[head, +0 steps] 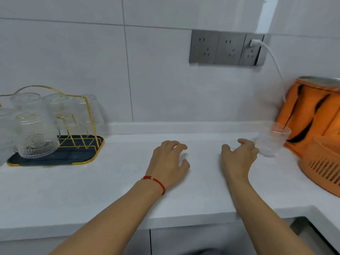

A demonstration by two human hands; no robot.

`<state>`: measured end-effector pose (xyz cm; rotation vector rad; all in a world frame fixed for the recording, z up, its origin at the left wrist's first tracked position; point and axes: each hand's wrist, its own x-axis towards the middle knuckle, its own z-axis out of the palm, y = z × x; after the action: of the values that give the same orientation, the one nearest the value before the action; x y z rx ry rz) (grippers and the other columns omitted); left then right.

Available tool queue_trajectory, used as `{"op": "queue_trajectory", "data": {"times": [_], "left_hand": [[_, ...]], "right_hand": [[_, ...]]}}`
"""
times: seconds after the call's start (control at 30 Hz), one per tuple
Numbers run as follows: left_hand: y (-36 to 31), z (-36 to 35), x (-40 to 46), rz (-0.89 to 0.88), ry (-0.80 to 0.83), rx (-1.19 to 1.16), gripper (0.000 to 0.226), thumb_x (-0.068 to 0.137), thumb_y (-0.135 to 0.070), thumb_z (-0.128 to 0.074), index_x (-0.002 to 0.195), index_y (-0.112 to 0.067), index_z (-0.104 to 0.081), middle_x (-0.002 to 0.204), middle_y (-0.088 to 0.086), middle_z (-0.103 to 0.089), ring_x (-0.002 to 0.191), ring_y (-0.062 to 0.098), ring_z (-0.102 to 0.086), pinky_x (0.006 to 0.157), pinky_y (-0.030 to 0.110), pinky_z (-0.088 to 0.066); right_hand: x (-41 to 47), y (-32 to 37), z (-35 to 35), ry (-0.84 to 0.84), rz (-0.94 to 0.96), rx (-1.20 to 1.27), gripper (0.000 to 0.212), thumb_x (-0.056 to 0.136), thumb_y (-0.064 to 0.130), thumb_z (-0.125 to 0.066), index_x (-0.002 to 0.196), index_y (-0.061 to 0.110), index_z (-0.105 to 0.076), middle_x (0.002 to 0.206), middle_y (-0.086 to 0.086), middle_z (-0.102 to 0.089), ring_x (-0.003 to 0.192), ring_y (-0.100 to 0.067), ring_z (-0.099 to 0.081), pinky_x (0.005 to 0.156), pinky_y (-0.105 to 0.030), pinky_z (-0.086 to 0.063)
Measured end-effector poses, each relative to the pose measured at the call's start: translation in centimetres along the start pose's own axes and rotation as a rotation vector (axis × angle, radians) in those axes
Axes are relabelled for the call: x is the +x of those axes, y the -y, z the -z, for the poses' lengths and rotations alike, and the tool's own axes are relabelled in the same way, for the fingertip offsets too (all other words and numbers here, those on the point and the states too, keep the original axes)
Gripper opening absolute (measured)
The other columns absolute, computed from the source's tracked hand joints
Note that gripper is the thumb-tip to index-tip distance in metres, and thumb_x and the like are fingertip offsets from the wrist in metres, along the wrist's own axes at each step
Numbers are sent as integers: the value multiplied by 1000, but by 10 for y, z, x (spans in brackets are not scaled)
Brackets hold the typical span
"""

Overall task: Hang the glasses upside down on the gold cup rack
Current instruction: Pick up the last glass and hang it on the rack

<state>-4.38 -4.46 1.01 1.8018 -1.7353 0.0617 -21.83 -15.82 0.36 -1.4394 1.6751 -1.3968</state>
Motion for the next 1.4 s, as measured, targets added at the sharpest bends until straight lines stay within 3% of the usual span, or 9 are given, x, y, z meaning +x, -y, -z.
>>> {"op": "queue_trajectory", "data": {"times": [0.17,0.3,0.47,0.73,0.87,1.0,1.1,1.27,1.4], "left_hand": [[-2,-22,2,-7,73,67,50,92,-40,-54,139,-23,-52,151,3,-46,145,21,-27,118,39,-30],[-2,-23,1,-5,62,35,49,92,-42,-54,137,-23,-53,147,-1,-48,142,18,-28,113,32,-29],[-5,-20,1,13,42,11,51,92,-40,-55,138,-20,-53,139,-4,-53,136,16,-33,112,34,-36],[-9,-12,2,65,7,-177,80,80,-64,-64,147,-30,-37,144,-12,-45,137,6,-32,112,31,-35],[-12,1,-2,198,-1,-640,101,63,-76,-72,149,-45,-28,134,-16,-55,122,-1,-55,101,27,-49],[-4,19,-16,314,-218,-824,70,61,-61,-80,125,-44,-56,109,-14,-68,97,3,-69,79,26,-58],[9,43,-27,403,-272,-1105,63,66,-48,-83,121,-26,-65,120,10,-68,100,27,-74,66,40,-62],[36,84,-49,390,-227,-1340,65,81,-37,-76,141,-28,-54,136,16,-64,119,33,-67,95,49,-59],[73,114,-75,402,-333,-992,52,90,-53,-60,139,-35,-58,137,-6,-65,125,14,-62,98,41,-58]], "right_hand": [[37,-2,9,-345,-65,50,93,84,15,-77,156,-5,-23,160,-25,-26,142,-43,-32,116,-42,-33],[83,-17,19,-400,-113,-21,110,86,33,-80,163,-4,-10,166,-26,-28,153,-42,-30,126,-46,-24],[105,-31,22,-409,-161,-90,97,78,46,-84,153,5,-37,148,-25,-53,137,-48,-47,115,-55,-34],[25,-3,12,260,413,203,77,65,56,-87,130,37,-51,129,3,-61,116,-14,-60,97,-29,-50],[-26,11,0,626,681,93,86,60,56,-86,137,47,-49,126,12,-55,117,10,-54,88,0,-41],[-60,19,-8,721,717,130,85,67,60,-83,143,51,-46,129,16,-52,122,6,-55,92,-3,-42],[-73,30,-9,805,501,315,66,83,82,-55,144,59,-42,129,10,-63,112,-1,-67,88,-10,-50],[-111,61,-33,986,357,406,46,91,78,-43,136,65,-41,97,-3,-80,81,-28,-79,87,-53,-62],[-139,98,-53,885,551,358,45,94,67,-45,139,58,-41,104,8,-66,90,-17,-74,80,-25,-55]]}}
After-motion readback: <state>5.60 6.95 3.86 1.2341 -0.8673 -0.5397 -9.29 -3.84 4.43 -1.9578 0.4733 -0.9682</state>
